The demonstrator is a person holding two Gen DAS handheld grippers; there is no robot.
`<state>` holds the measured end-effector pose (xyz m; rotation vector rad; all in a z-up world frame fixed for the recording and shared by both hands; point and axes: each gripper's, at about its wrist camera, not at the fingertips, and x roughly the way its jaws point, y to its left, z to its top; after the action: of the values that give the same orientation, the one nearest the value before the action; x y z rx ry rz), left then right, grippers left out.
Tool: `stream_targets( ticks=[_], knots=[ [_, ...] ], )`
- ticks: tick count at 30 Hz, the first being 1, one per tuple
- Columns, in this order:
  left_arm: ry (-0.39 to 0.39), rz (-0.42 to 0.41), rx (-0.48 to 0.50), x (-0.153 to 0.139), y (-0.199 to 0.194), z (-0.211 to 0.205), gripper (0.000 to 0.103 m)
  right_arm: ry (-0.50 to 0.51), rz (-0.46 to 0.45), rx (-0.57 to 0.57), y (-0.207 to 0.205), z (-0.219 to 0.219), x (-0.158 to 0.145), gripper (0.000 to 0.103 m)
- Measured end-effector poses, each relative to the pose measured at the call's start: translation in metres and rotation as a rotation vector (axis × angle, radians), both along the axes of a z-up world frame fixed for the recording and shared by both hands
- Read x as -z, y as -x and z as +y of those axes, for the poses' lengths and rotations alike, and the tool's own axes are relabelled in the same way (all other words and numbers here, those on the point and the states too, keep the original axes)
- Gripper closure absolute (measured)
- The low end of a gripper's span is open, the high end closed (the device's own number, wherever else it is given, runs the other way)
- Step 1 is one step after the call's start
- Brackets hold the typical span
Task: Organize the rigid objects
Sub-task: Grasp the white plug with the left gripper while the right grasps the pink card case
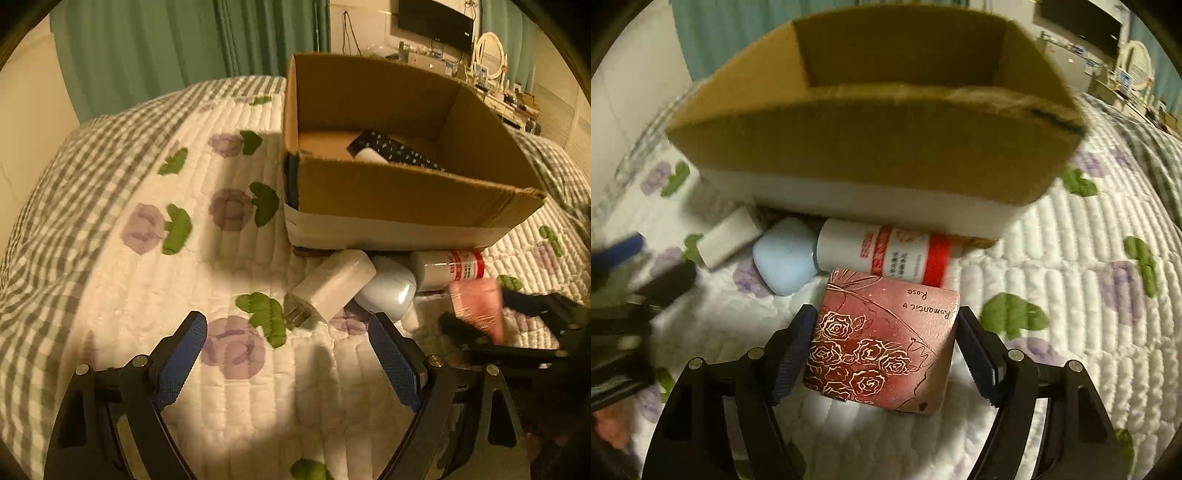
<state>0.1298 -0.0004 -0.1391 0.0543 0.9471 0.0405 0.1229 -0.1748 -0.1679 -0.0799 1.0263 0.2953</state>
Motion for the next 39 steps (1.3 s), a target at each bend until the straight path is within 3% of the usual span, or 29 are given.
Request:
stream_targets(
  ticks=[4,6,15,17,19,21,24,39],
  knots=[
    [-0.054,0.02,0.004,0.014,-0.01,-0.007,0.012,0.002,-0.045,0.026,0.007,-0.015,-0.012,0.028],
    [-0.055,0.028,0.01,0.019,-0.015,-0.009,0.012,-0.018,-0.035,0.035,0.007,-0.023,-0.013,0.028],
    [-0.219,0.019,0.122,0.024,-0.031,-0.032,0.019,-0.052,0.019,0.048,0.004,-0.016,-0.007,0.028],
    [-0.208,0.034,0.144,0.024,-0.035,-0.032,0.028,-0.085,0.044,0.054,-0.005,-0.013,-0.006,0.028],
    [-0.18,0.048,0.174,0.025,-0.038,-0.031,0.048,-0.087,0.048,0.063,-0.005,-0.015,-0.004,0.028],
    [-0.172,0.06,0.203,0.027,-0.04,-0.035,0.06,-0.087,0.049,0.068,-0.006,-0.016,-0.004,0.028],
    [-0.217,0.043,0.227,0.029,-0.033,-0.042,0.069,-0.071,0.036,0.073,-0.003,-0.021,-0.005,0.028],
    [-0.099,-0.058,0.229,-0.021,0.039,-0.035,0.081,-0.03,-0.079,0.068,0.029,-0.026,-0.051,0.028]
  ],
)
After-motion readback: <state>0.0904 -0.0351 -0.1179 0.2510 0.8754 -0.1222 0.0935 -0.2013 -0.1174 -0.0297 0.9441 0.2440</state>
